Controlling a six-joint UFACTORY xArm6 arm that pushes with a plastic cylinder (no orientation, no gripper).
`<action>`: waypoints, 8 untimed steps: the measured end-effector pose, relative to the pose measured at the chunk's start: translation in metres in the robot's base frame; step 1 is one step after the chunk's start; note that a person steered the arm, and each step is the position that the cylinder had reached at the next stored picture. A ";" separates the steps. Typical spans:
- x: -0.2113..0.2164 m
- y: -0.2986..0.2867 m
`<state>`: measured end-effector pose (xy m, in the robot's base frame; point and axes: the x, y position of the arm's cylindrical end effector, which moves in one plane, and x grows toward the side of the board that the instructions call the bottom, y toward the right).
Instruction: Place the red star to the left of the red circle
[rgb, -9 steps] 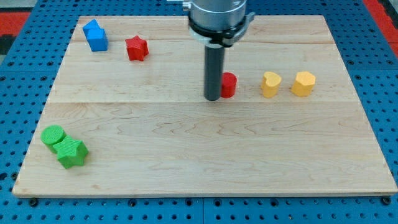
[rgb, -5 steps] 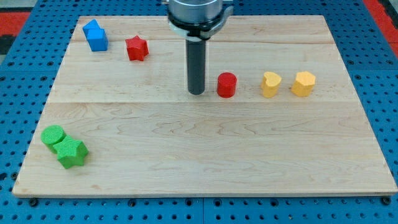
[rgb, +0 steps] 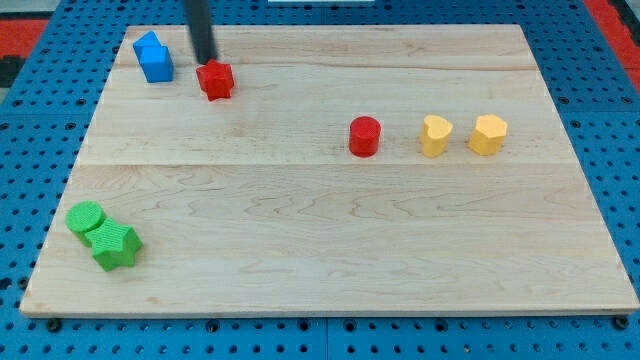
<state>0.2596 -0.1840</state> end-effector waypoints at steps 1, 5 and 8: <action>0.033 0.008; 0.081 0.155; 0.093 0.062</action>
<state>0.3528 -0.1224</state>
